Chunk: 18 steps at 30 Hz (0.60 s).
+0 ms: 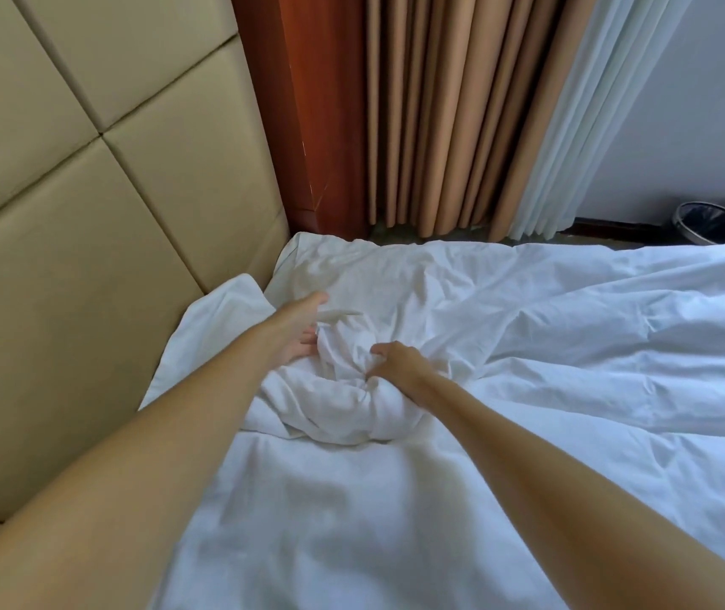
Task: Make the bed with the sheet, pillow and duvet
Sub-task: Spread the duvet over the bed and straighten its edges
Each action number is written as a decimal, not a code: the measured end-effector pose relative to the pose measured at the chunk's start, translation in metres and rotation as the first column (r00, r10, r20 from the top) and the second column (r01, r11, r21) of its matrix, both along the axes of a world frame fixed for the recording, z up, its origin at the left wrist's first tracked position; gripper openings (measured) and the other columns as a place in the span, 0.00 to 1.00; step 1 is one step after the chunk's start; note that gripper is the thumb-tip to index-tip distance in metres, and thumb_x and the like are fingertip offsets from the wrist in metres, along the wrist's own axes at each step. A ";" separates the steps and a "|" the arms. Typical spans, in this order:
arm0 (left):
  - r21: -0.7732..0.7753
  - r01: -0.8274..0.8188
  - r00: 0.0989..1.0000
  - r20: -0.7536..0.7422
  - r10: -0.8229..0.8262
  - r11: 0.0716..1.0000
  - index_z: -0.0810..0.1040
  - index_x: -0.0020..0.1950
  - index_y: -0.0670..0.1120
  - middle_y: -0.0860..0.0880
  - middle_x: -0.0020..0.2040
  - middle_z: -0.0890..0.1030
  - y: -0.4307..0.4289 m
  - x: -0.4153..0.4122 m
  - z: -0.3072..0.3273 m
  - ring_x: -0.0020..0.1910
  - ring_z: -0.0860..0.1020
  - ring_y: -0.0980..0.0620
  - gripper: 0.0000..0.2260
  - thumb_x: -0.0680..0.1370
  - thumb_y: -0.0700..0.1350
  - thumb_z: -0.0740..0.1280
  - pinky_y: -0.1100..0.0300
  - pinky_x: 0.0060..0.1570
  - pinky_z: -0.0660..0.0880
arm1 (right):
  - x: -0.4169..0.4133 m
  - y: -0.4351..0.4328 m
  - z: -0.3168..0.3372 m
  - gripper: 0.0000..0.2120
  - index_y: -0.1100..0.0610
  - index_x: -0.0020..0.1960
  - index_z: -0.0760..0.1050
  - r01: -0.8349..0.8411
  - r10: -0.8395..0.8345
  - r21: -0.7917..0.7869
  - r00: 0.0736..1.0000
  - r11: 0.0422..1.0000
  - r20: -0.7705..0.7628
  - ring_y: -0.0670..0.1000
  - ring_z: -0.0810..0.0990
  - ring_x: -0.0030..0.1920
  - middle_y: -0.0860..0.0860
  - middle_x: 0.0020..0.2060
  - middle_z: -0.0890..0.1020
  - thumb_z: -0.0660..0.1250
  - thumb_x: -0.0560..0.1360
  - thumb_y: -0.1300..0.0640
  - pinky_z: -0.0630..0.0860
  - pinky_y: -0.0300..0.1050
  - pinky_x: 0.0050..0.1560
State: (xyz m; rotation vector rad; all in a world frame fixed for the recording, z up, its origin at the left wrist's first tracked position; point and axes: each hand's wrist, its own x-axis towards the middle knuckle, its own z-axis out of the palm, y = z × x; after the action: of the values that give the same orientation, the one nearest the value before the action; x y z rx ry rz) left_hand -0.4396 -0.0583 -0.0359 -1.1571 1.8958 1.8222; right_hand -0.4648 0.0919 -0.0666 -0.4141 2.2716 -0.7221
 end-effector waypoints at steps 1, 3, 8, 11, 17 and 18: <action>0.046 0.014 0.999 0.049 -0.016 0.999 0.70 0.66 0.44 0.41 0.63 0.74 0.006 -0.006 -0.011 0.60 0.75 0.45 0.23 0.77 0.57 0.62 0.56 0.57 0.72 | 0.000 0.000 -0.005 0.21 0.55 0.70 0.67 0.010 -0.010 -0.011 1.000 1.000 0.020 0.58 0.69 0.68 0.58 0.67 0.71 0.61 0.77 0.59 0.64 0.46 0.66; 0.048 0.015 0.994 0.105 -0.020 0.999 0.77 0.54 0.46 0.45 0.56 0.77 0.021 -0.016 -0.029 0.56 0.75 0.45 0.18 0.74 0.59 0.66 0.54 0.56 0.72 | 0.001 0.003 -0.015 0.18 0.53 0.66 0.72 0.025 -0.021 -0.057 0.997 0.998 0.071 0.57 0.71 0.65 0.57 0.63 0.75 0.60 0.77 0.60 0.66 0.46 0.65; 0.009 -0.109 0.990 0.094 0.107 0.994 0.73 0.45 0.39 0.44 0.38 0.73 0.045 -0.022 -0.043 0.36 0.72 0.47 0.03 0.77 0.39 0.62 0.61 0.34 0.69 | 0.005 0.027 -0.035 0.11 0.57 0.49 0.77 0.304 -0.189 -0.286 0.911 0.909 0.366 0.56 0.78 0.51 0.57 0.46 0.79 0.58 0.72 0.58 0.72 0.49 0.53; -0.156 -0.098 0.978 -0.199 0.066 0.983 0.73 0.62 0.42 0.45 0.51 0.76 0.048 -0.029 -0.039 0.48 0.75 0.46 0.17 0.75 0.31 0.57 0.59 0.44 0.74 | -0.007 0.053 -0.033 0.15 0.63 0.52 0.77 0.585 -0.279 -0.326 0.713 0.742 0.643 0.58 0.79 0.49 0.60 0.49 0.80 0.62 0.68 0.58 0.73 0.46 0.48; -0.766 0.471 0.595 -0.090 -0.799 0.437 0.74 0.63 0.41 0.43 0.62 0.76 0.123 -0.033 -0.002 0.61 0.75 0.42 0.17 0.76 0.33 0.57 0.55 0.58 0.71 | -0.041 0.099 0.015 0.32 0.51 0.69 0.58 0.664 -0.587 -0.493 0.740 0.562 0.328 0.54 0.74 0.57 0.53 0.61 0.71 0.67 0.71 0.44 0.77 0.53 0.55; -0.820 0.525 0.474 0.060 -0.878 0.228 0.71 0.67 0.44 0.44 0.65 0.75 0.138 -0.029 0.000 0.62 0.74 0.42 0.20 0.76 0.34 0.58 0.53 0.59 0.71 | -0.039 0.106 0.023 0.43 0.48 0.73 0.54 0.643 -0.589 -0.490 0.756 0.588 0.286 0.55 0.73 0.61 0.53 0.65 0.69 0.69 0.64 0.37 0.76 0.55 0.57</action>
State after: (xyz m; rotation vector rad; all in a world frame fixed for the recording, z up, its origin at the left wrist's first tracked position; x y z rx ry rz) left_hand -0.4686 0.0800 -0.0362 0.2489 2.8745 0.6777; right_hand -0.5040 0.1975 -0.0434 0.1970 2.0528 -1.7664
